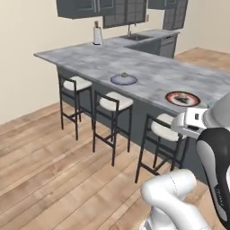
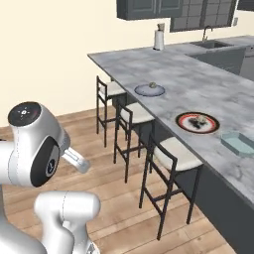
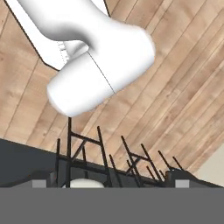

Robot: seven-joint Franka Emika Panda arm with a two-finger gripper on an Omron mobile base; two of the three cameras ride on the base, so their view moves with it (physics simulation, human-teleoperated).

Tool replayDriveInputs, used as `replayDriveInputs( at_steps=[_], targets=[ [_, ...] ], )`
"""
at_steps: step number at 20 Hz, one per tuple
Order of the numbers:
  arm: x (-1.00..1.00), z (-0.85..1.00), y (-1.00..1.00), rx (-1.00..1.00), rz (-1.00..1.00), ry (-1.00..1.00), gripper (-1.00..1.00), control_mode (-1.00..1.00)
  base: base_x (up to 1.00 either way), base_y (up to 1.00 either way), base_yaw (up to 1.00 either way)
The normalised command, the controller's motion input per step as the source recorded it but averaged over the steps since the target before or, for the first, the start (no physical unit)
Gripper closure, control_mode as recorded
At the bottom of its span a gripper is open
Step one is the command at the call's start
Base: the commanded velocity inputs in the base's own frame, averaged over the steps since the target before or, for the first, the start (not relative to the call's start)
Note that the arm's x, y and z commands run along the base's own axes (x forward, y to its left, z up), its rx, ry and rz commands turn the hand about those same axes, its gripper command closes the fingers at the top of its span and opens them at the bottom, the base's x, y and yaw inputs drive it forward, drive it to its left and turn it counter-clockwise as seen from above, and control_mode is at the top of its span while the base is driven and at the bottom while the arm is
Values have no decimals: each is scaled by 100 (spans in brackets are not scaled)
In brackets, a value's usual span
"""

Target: Place two dumplings into each of the tupperware containers and then place the containers in the fridge.

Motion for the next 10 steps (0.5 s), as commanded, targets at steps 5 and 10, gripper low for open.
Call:
replayDriveInputs(
  at_steps=[5, 10],
  targets=[
    [0, 0, 0, 0, 0, 0, -100, 100, 100, 79, -45],
    [0, 0, 0, 0, 0, 0, -100, 100, 94, 78, -45]
  ],
)
